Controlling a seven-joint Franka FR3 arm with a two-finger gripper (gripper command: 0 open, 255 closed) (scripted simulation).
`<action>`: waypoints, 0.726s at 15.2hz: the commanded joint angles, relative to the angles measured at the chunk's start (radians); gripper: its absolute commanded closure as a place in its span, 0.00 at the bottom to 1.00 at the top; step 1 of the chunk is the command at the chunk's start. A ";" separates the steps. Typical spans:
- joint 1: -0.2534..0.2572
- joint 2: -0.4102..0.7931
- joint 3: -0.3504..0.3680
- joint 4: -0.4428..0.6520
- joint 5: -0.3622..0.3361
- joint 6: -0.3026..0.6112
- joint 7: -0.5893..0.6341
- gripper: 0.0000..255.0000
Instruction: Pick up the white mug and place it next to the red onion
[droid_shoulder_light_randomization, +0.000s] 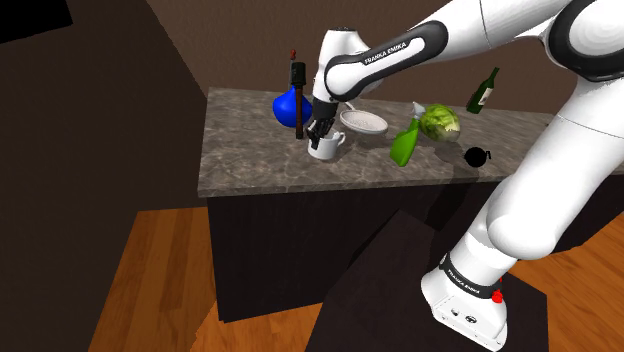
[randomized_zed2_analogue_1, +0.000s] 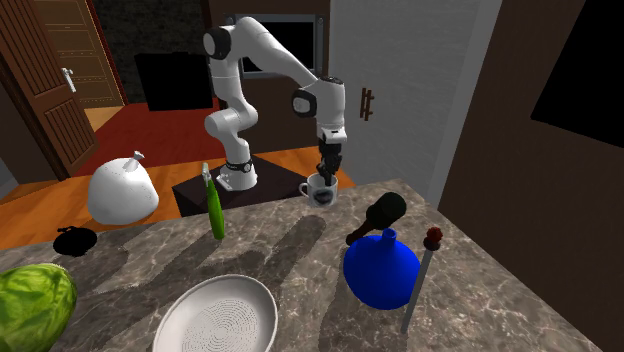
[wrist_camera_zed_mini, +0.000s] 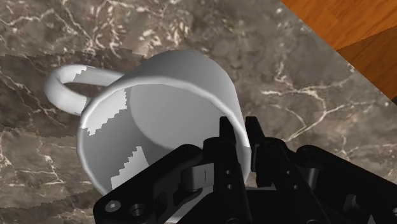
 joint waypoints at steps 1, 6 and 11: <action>-0.001 -0.012 -0.001 0.014 0.002 -0.026 -0.005 1.00; -0.001 -0.040 -0.001 0.051 0.005 -0.092 -0.010 1.00; 0.000 -0.064 0.000 0.093 0.008 -0.158 -0.014 1.00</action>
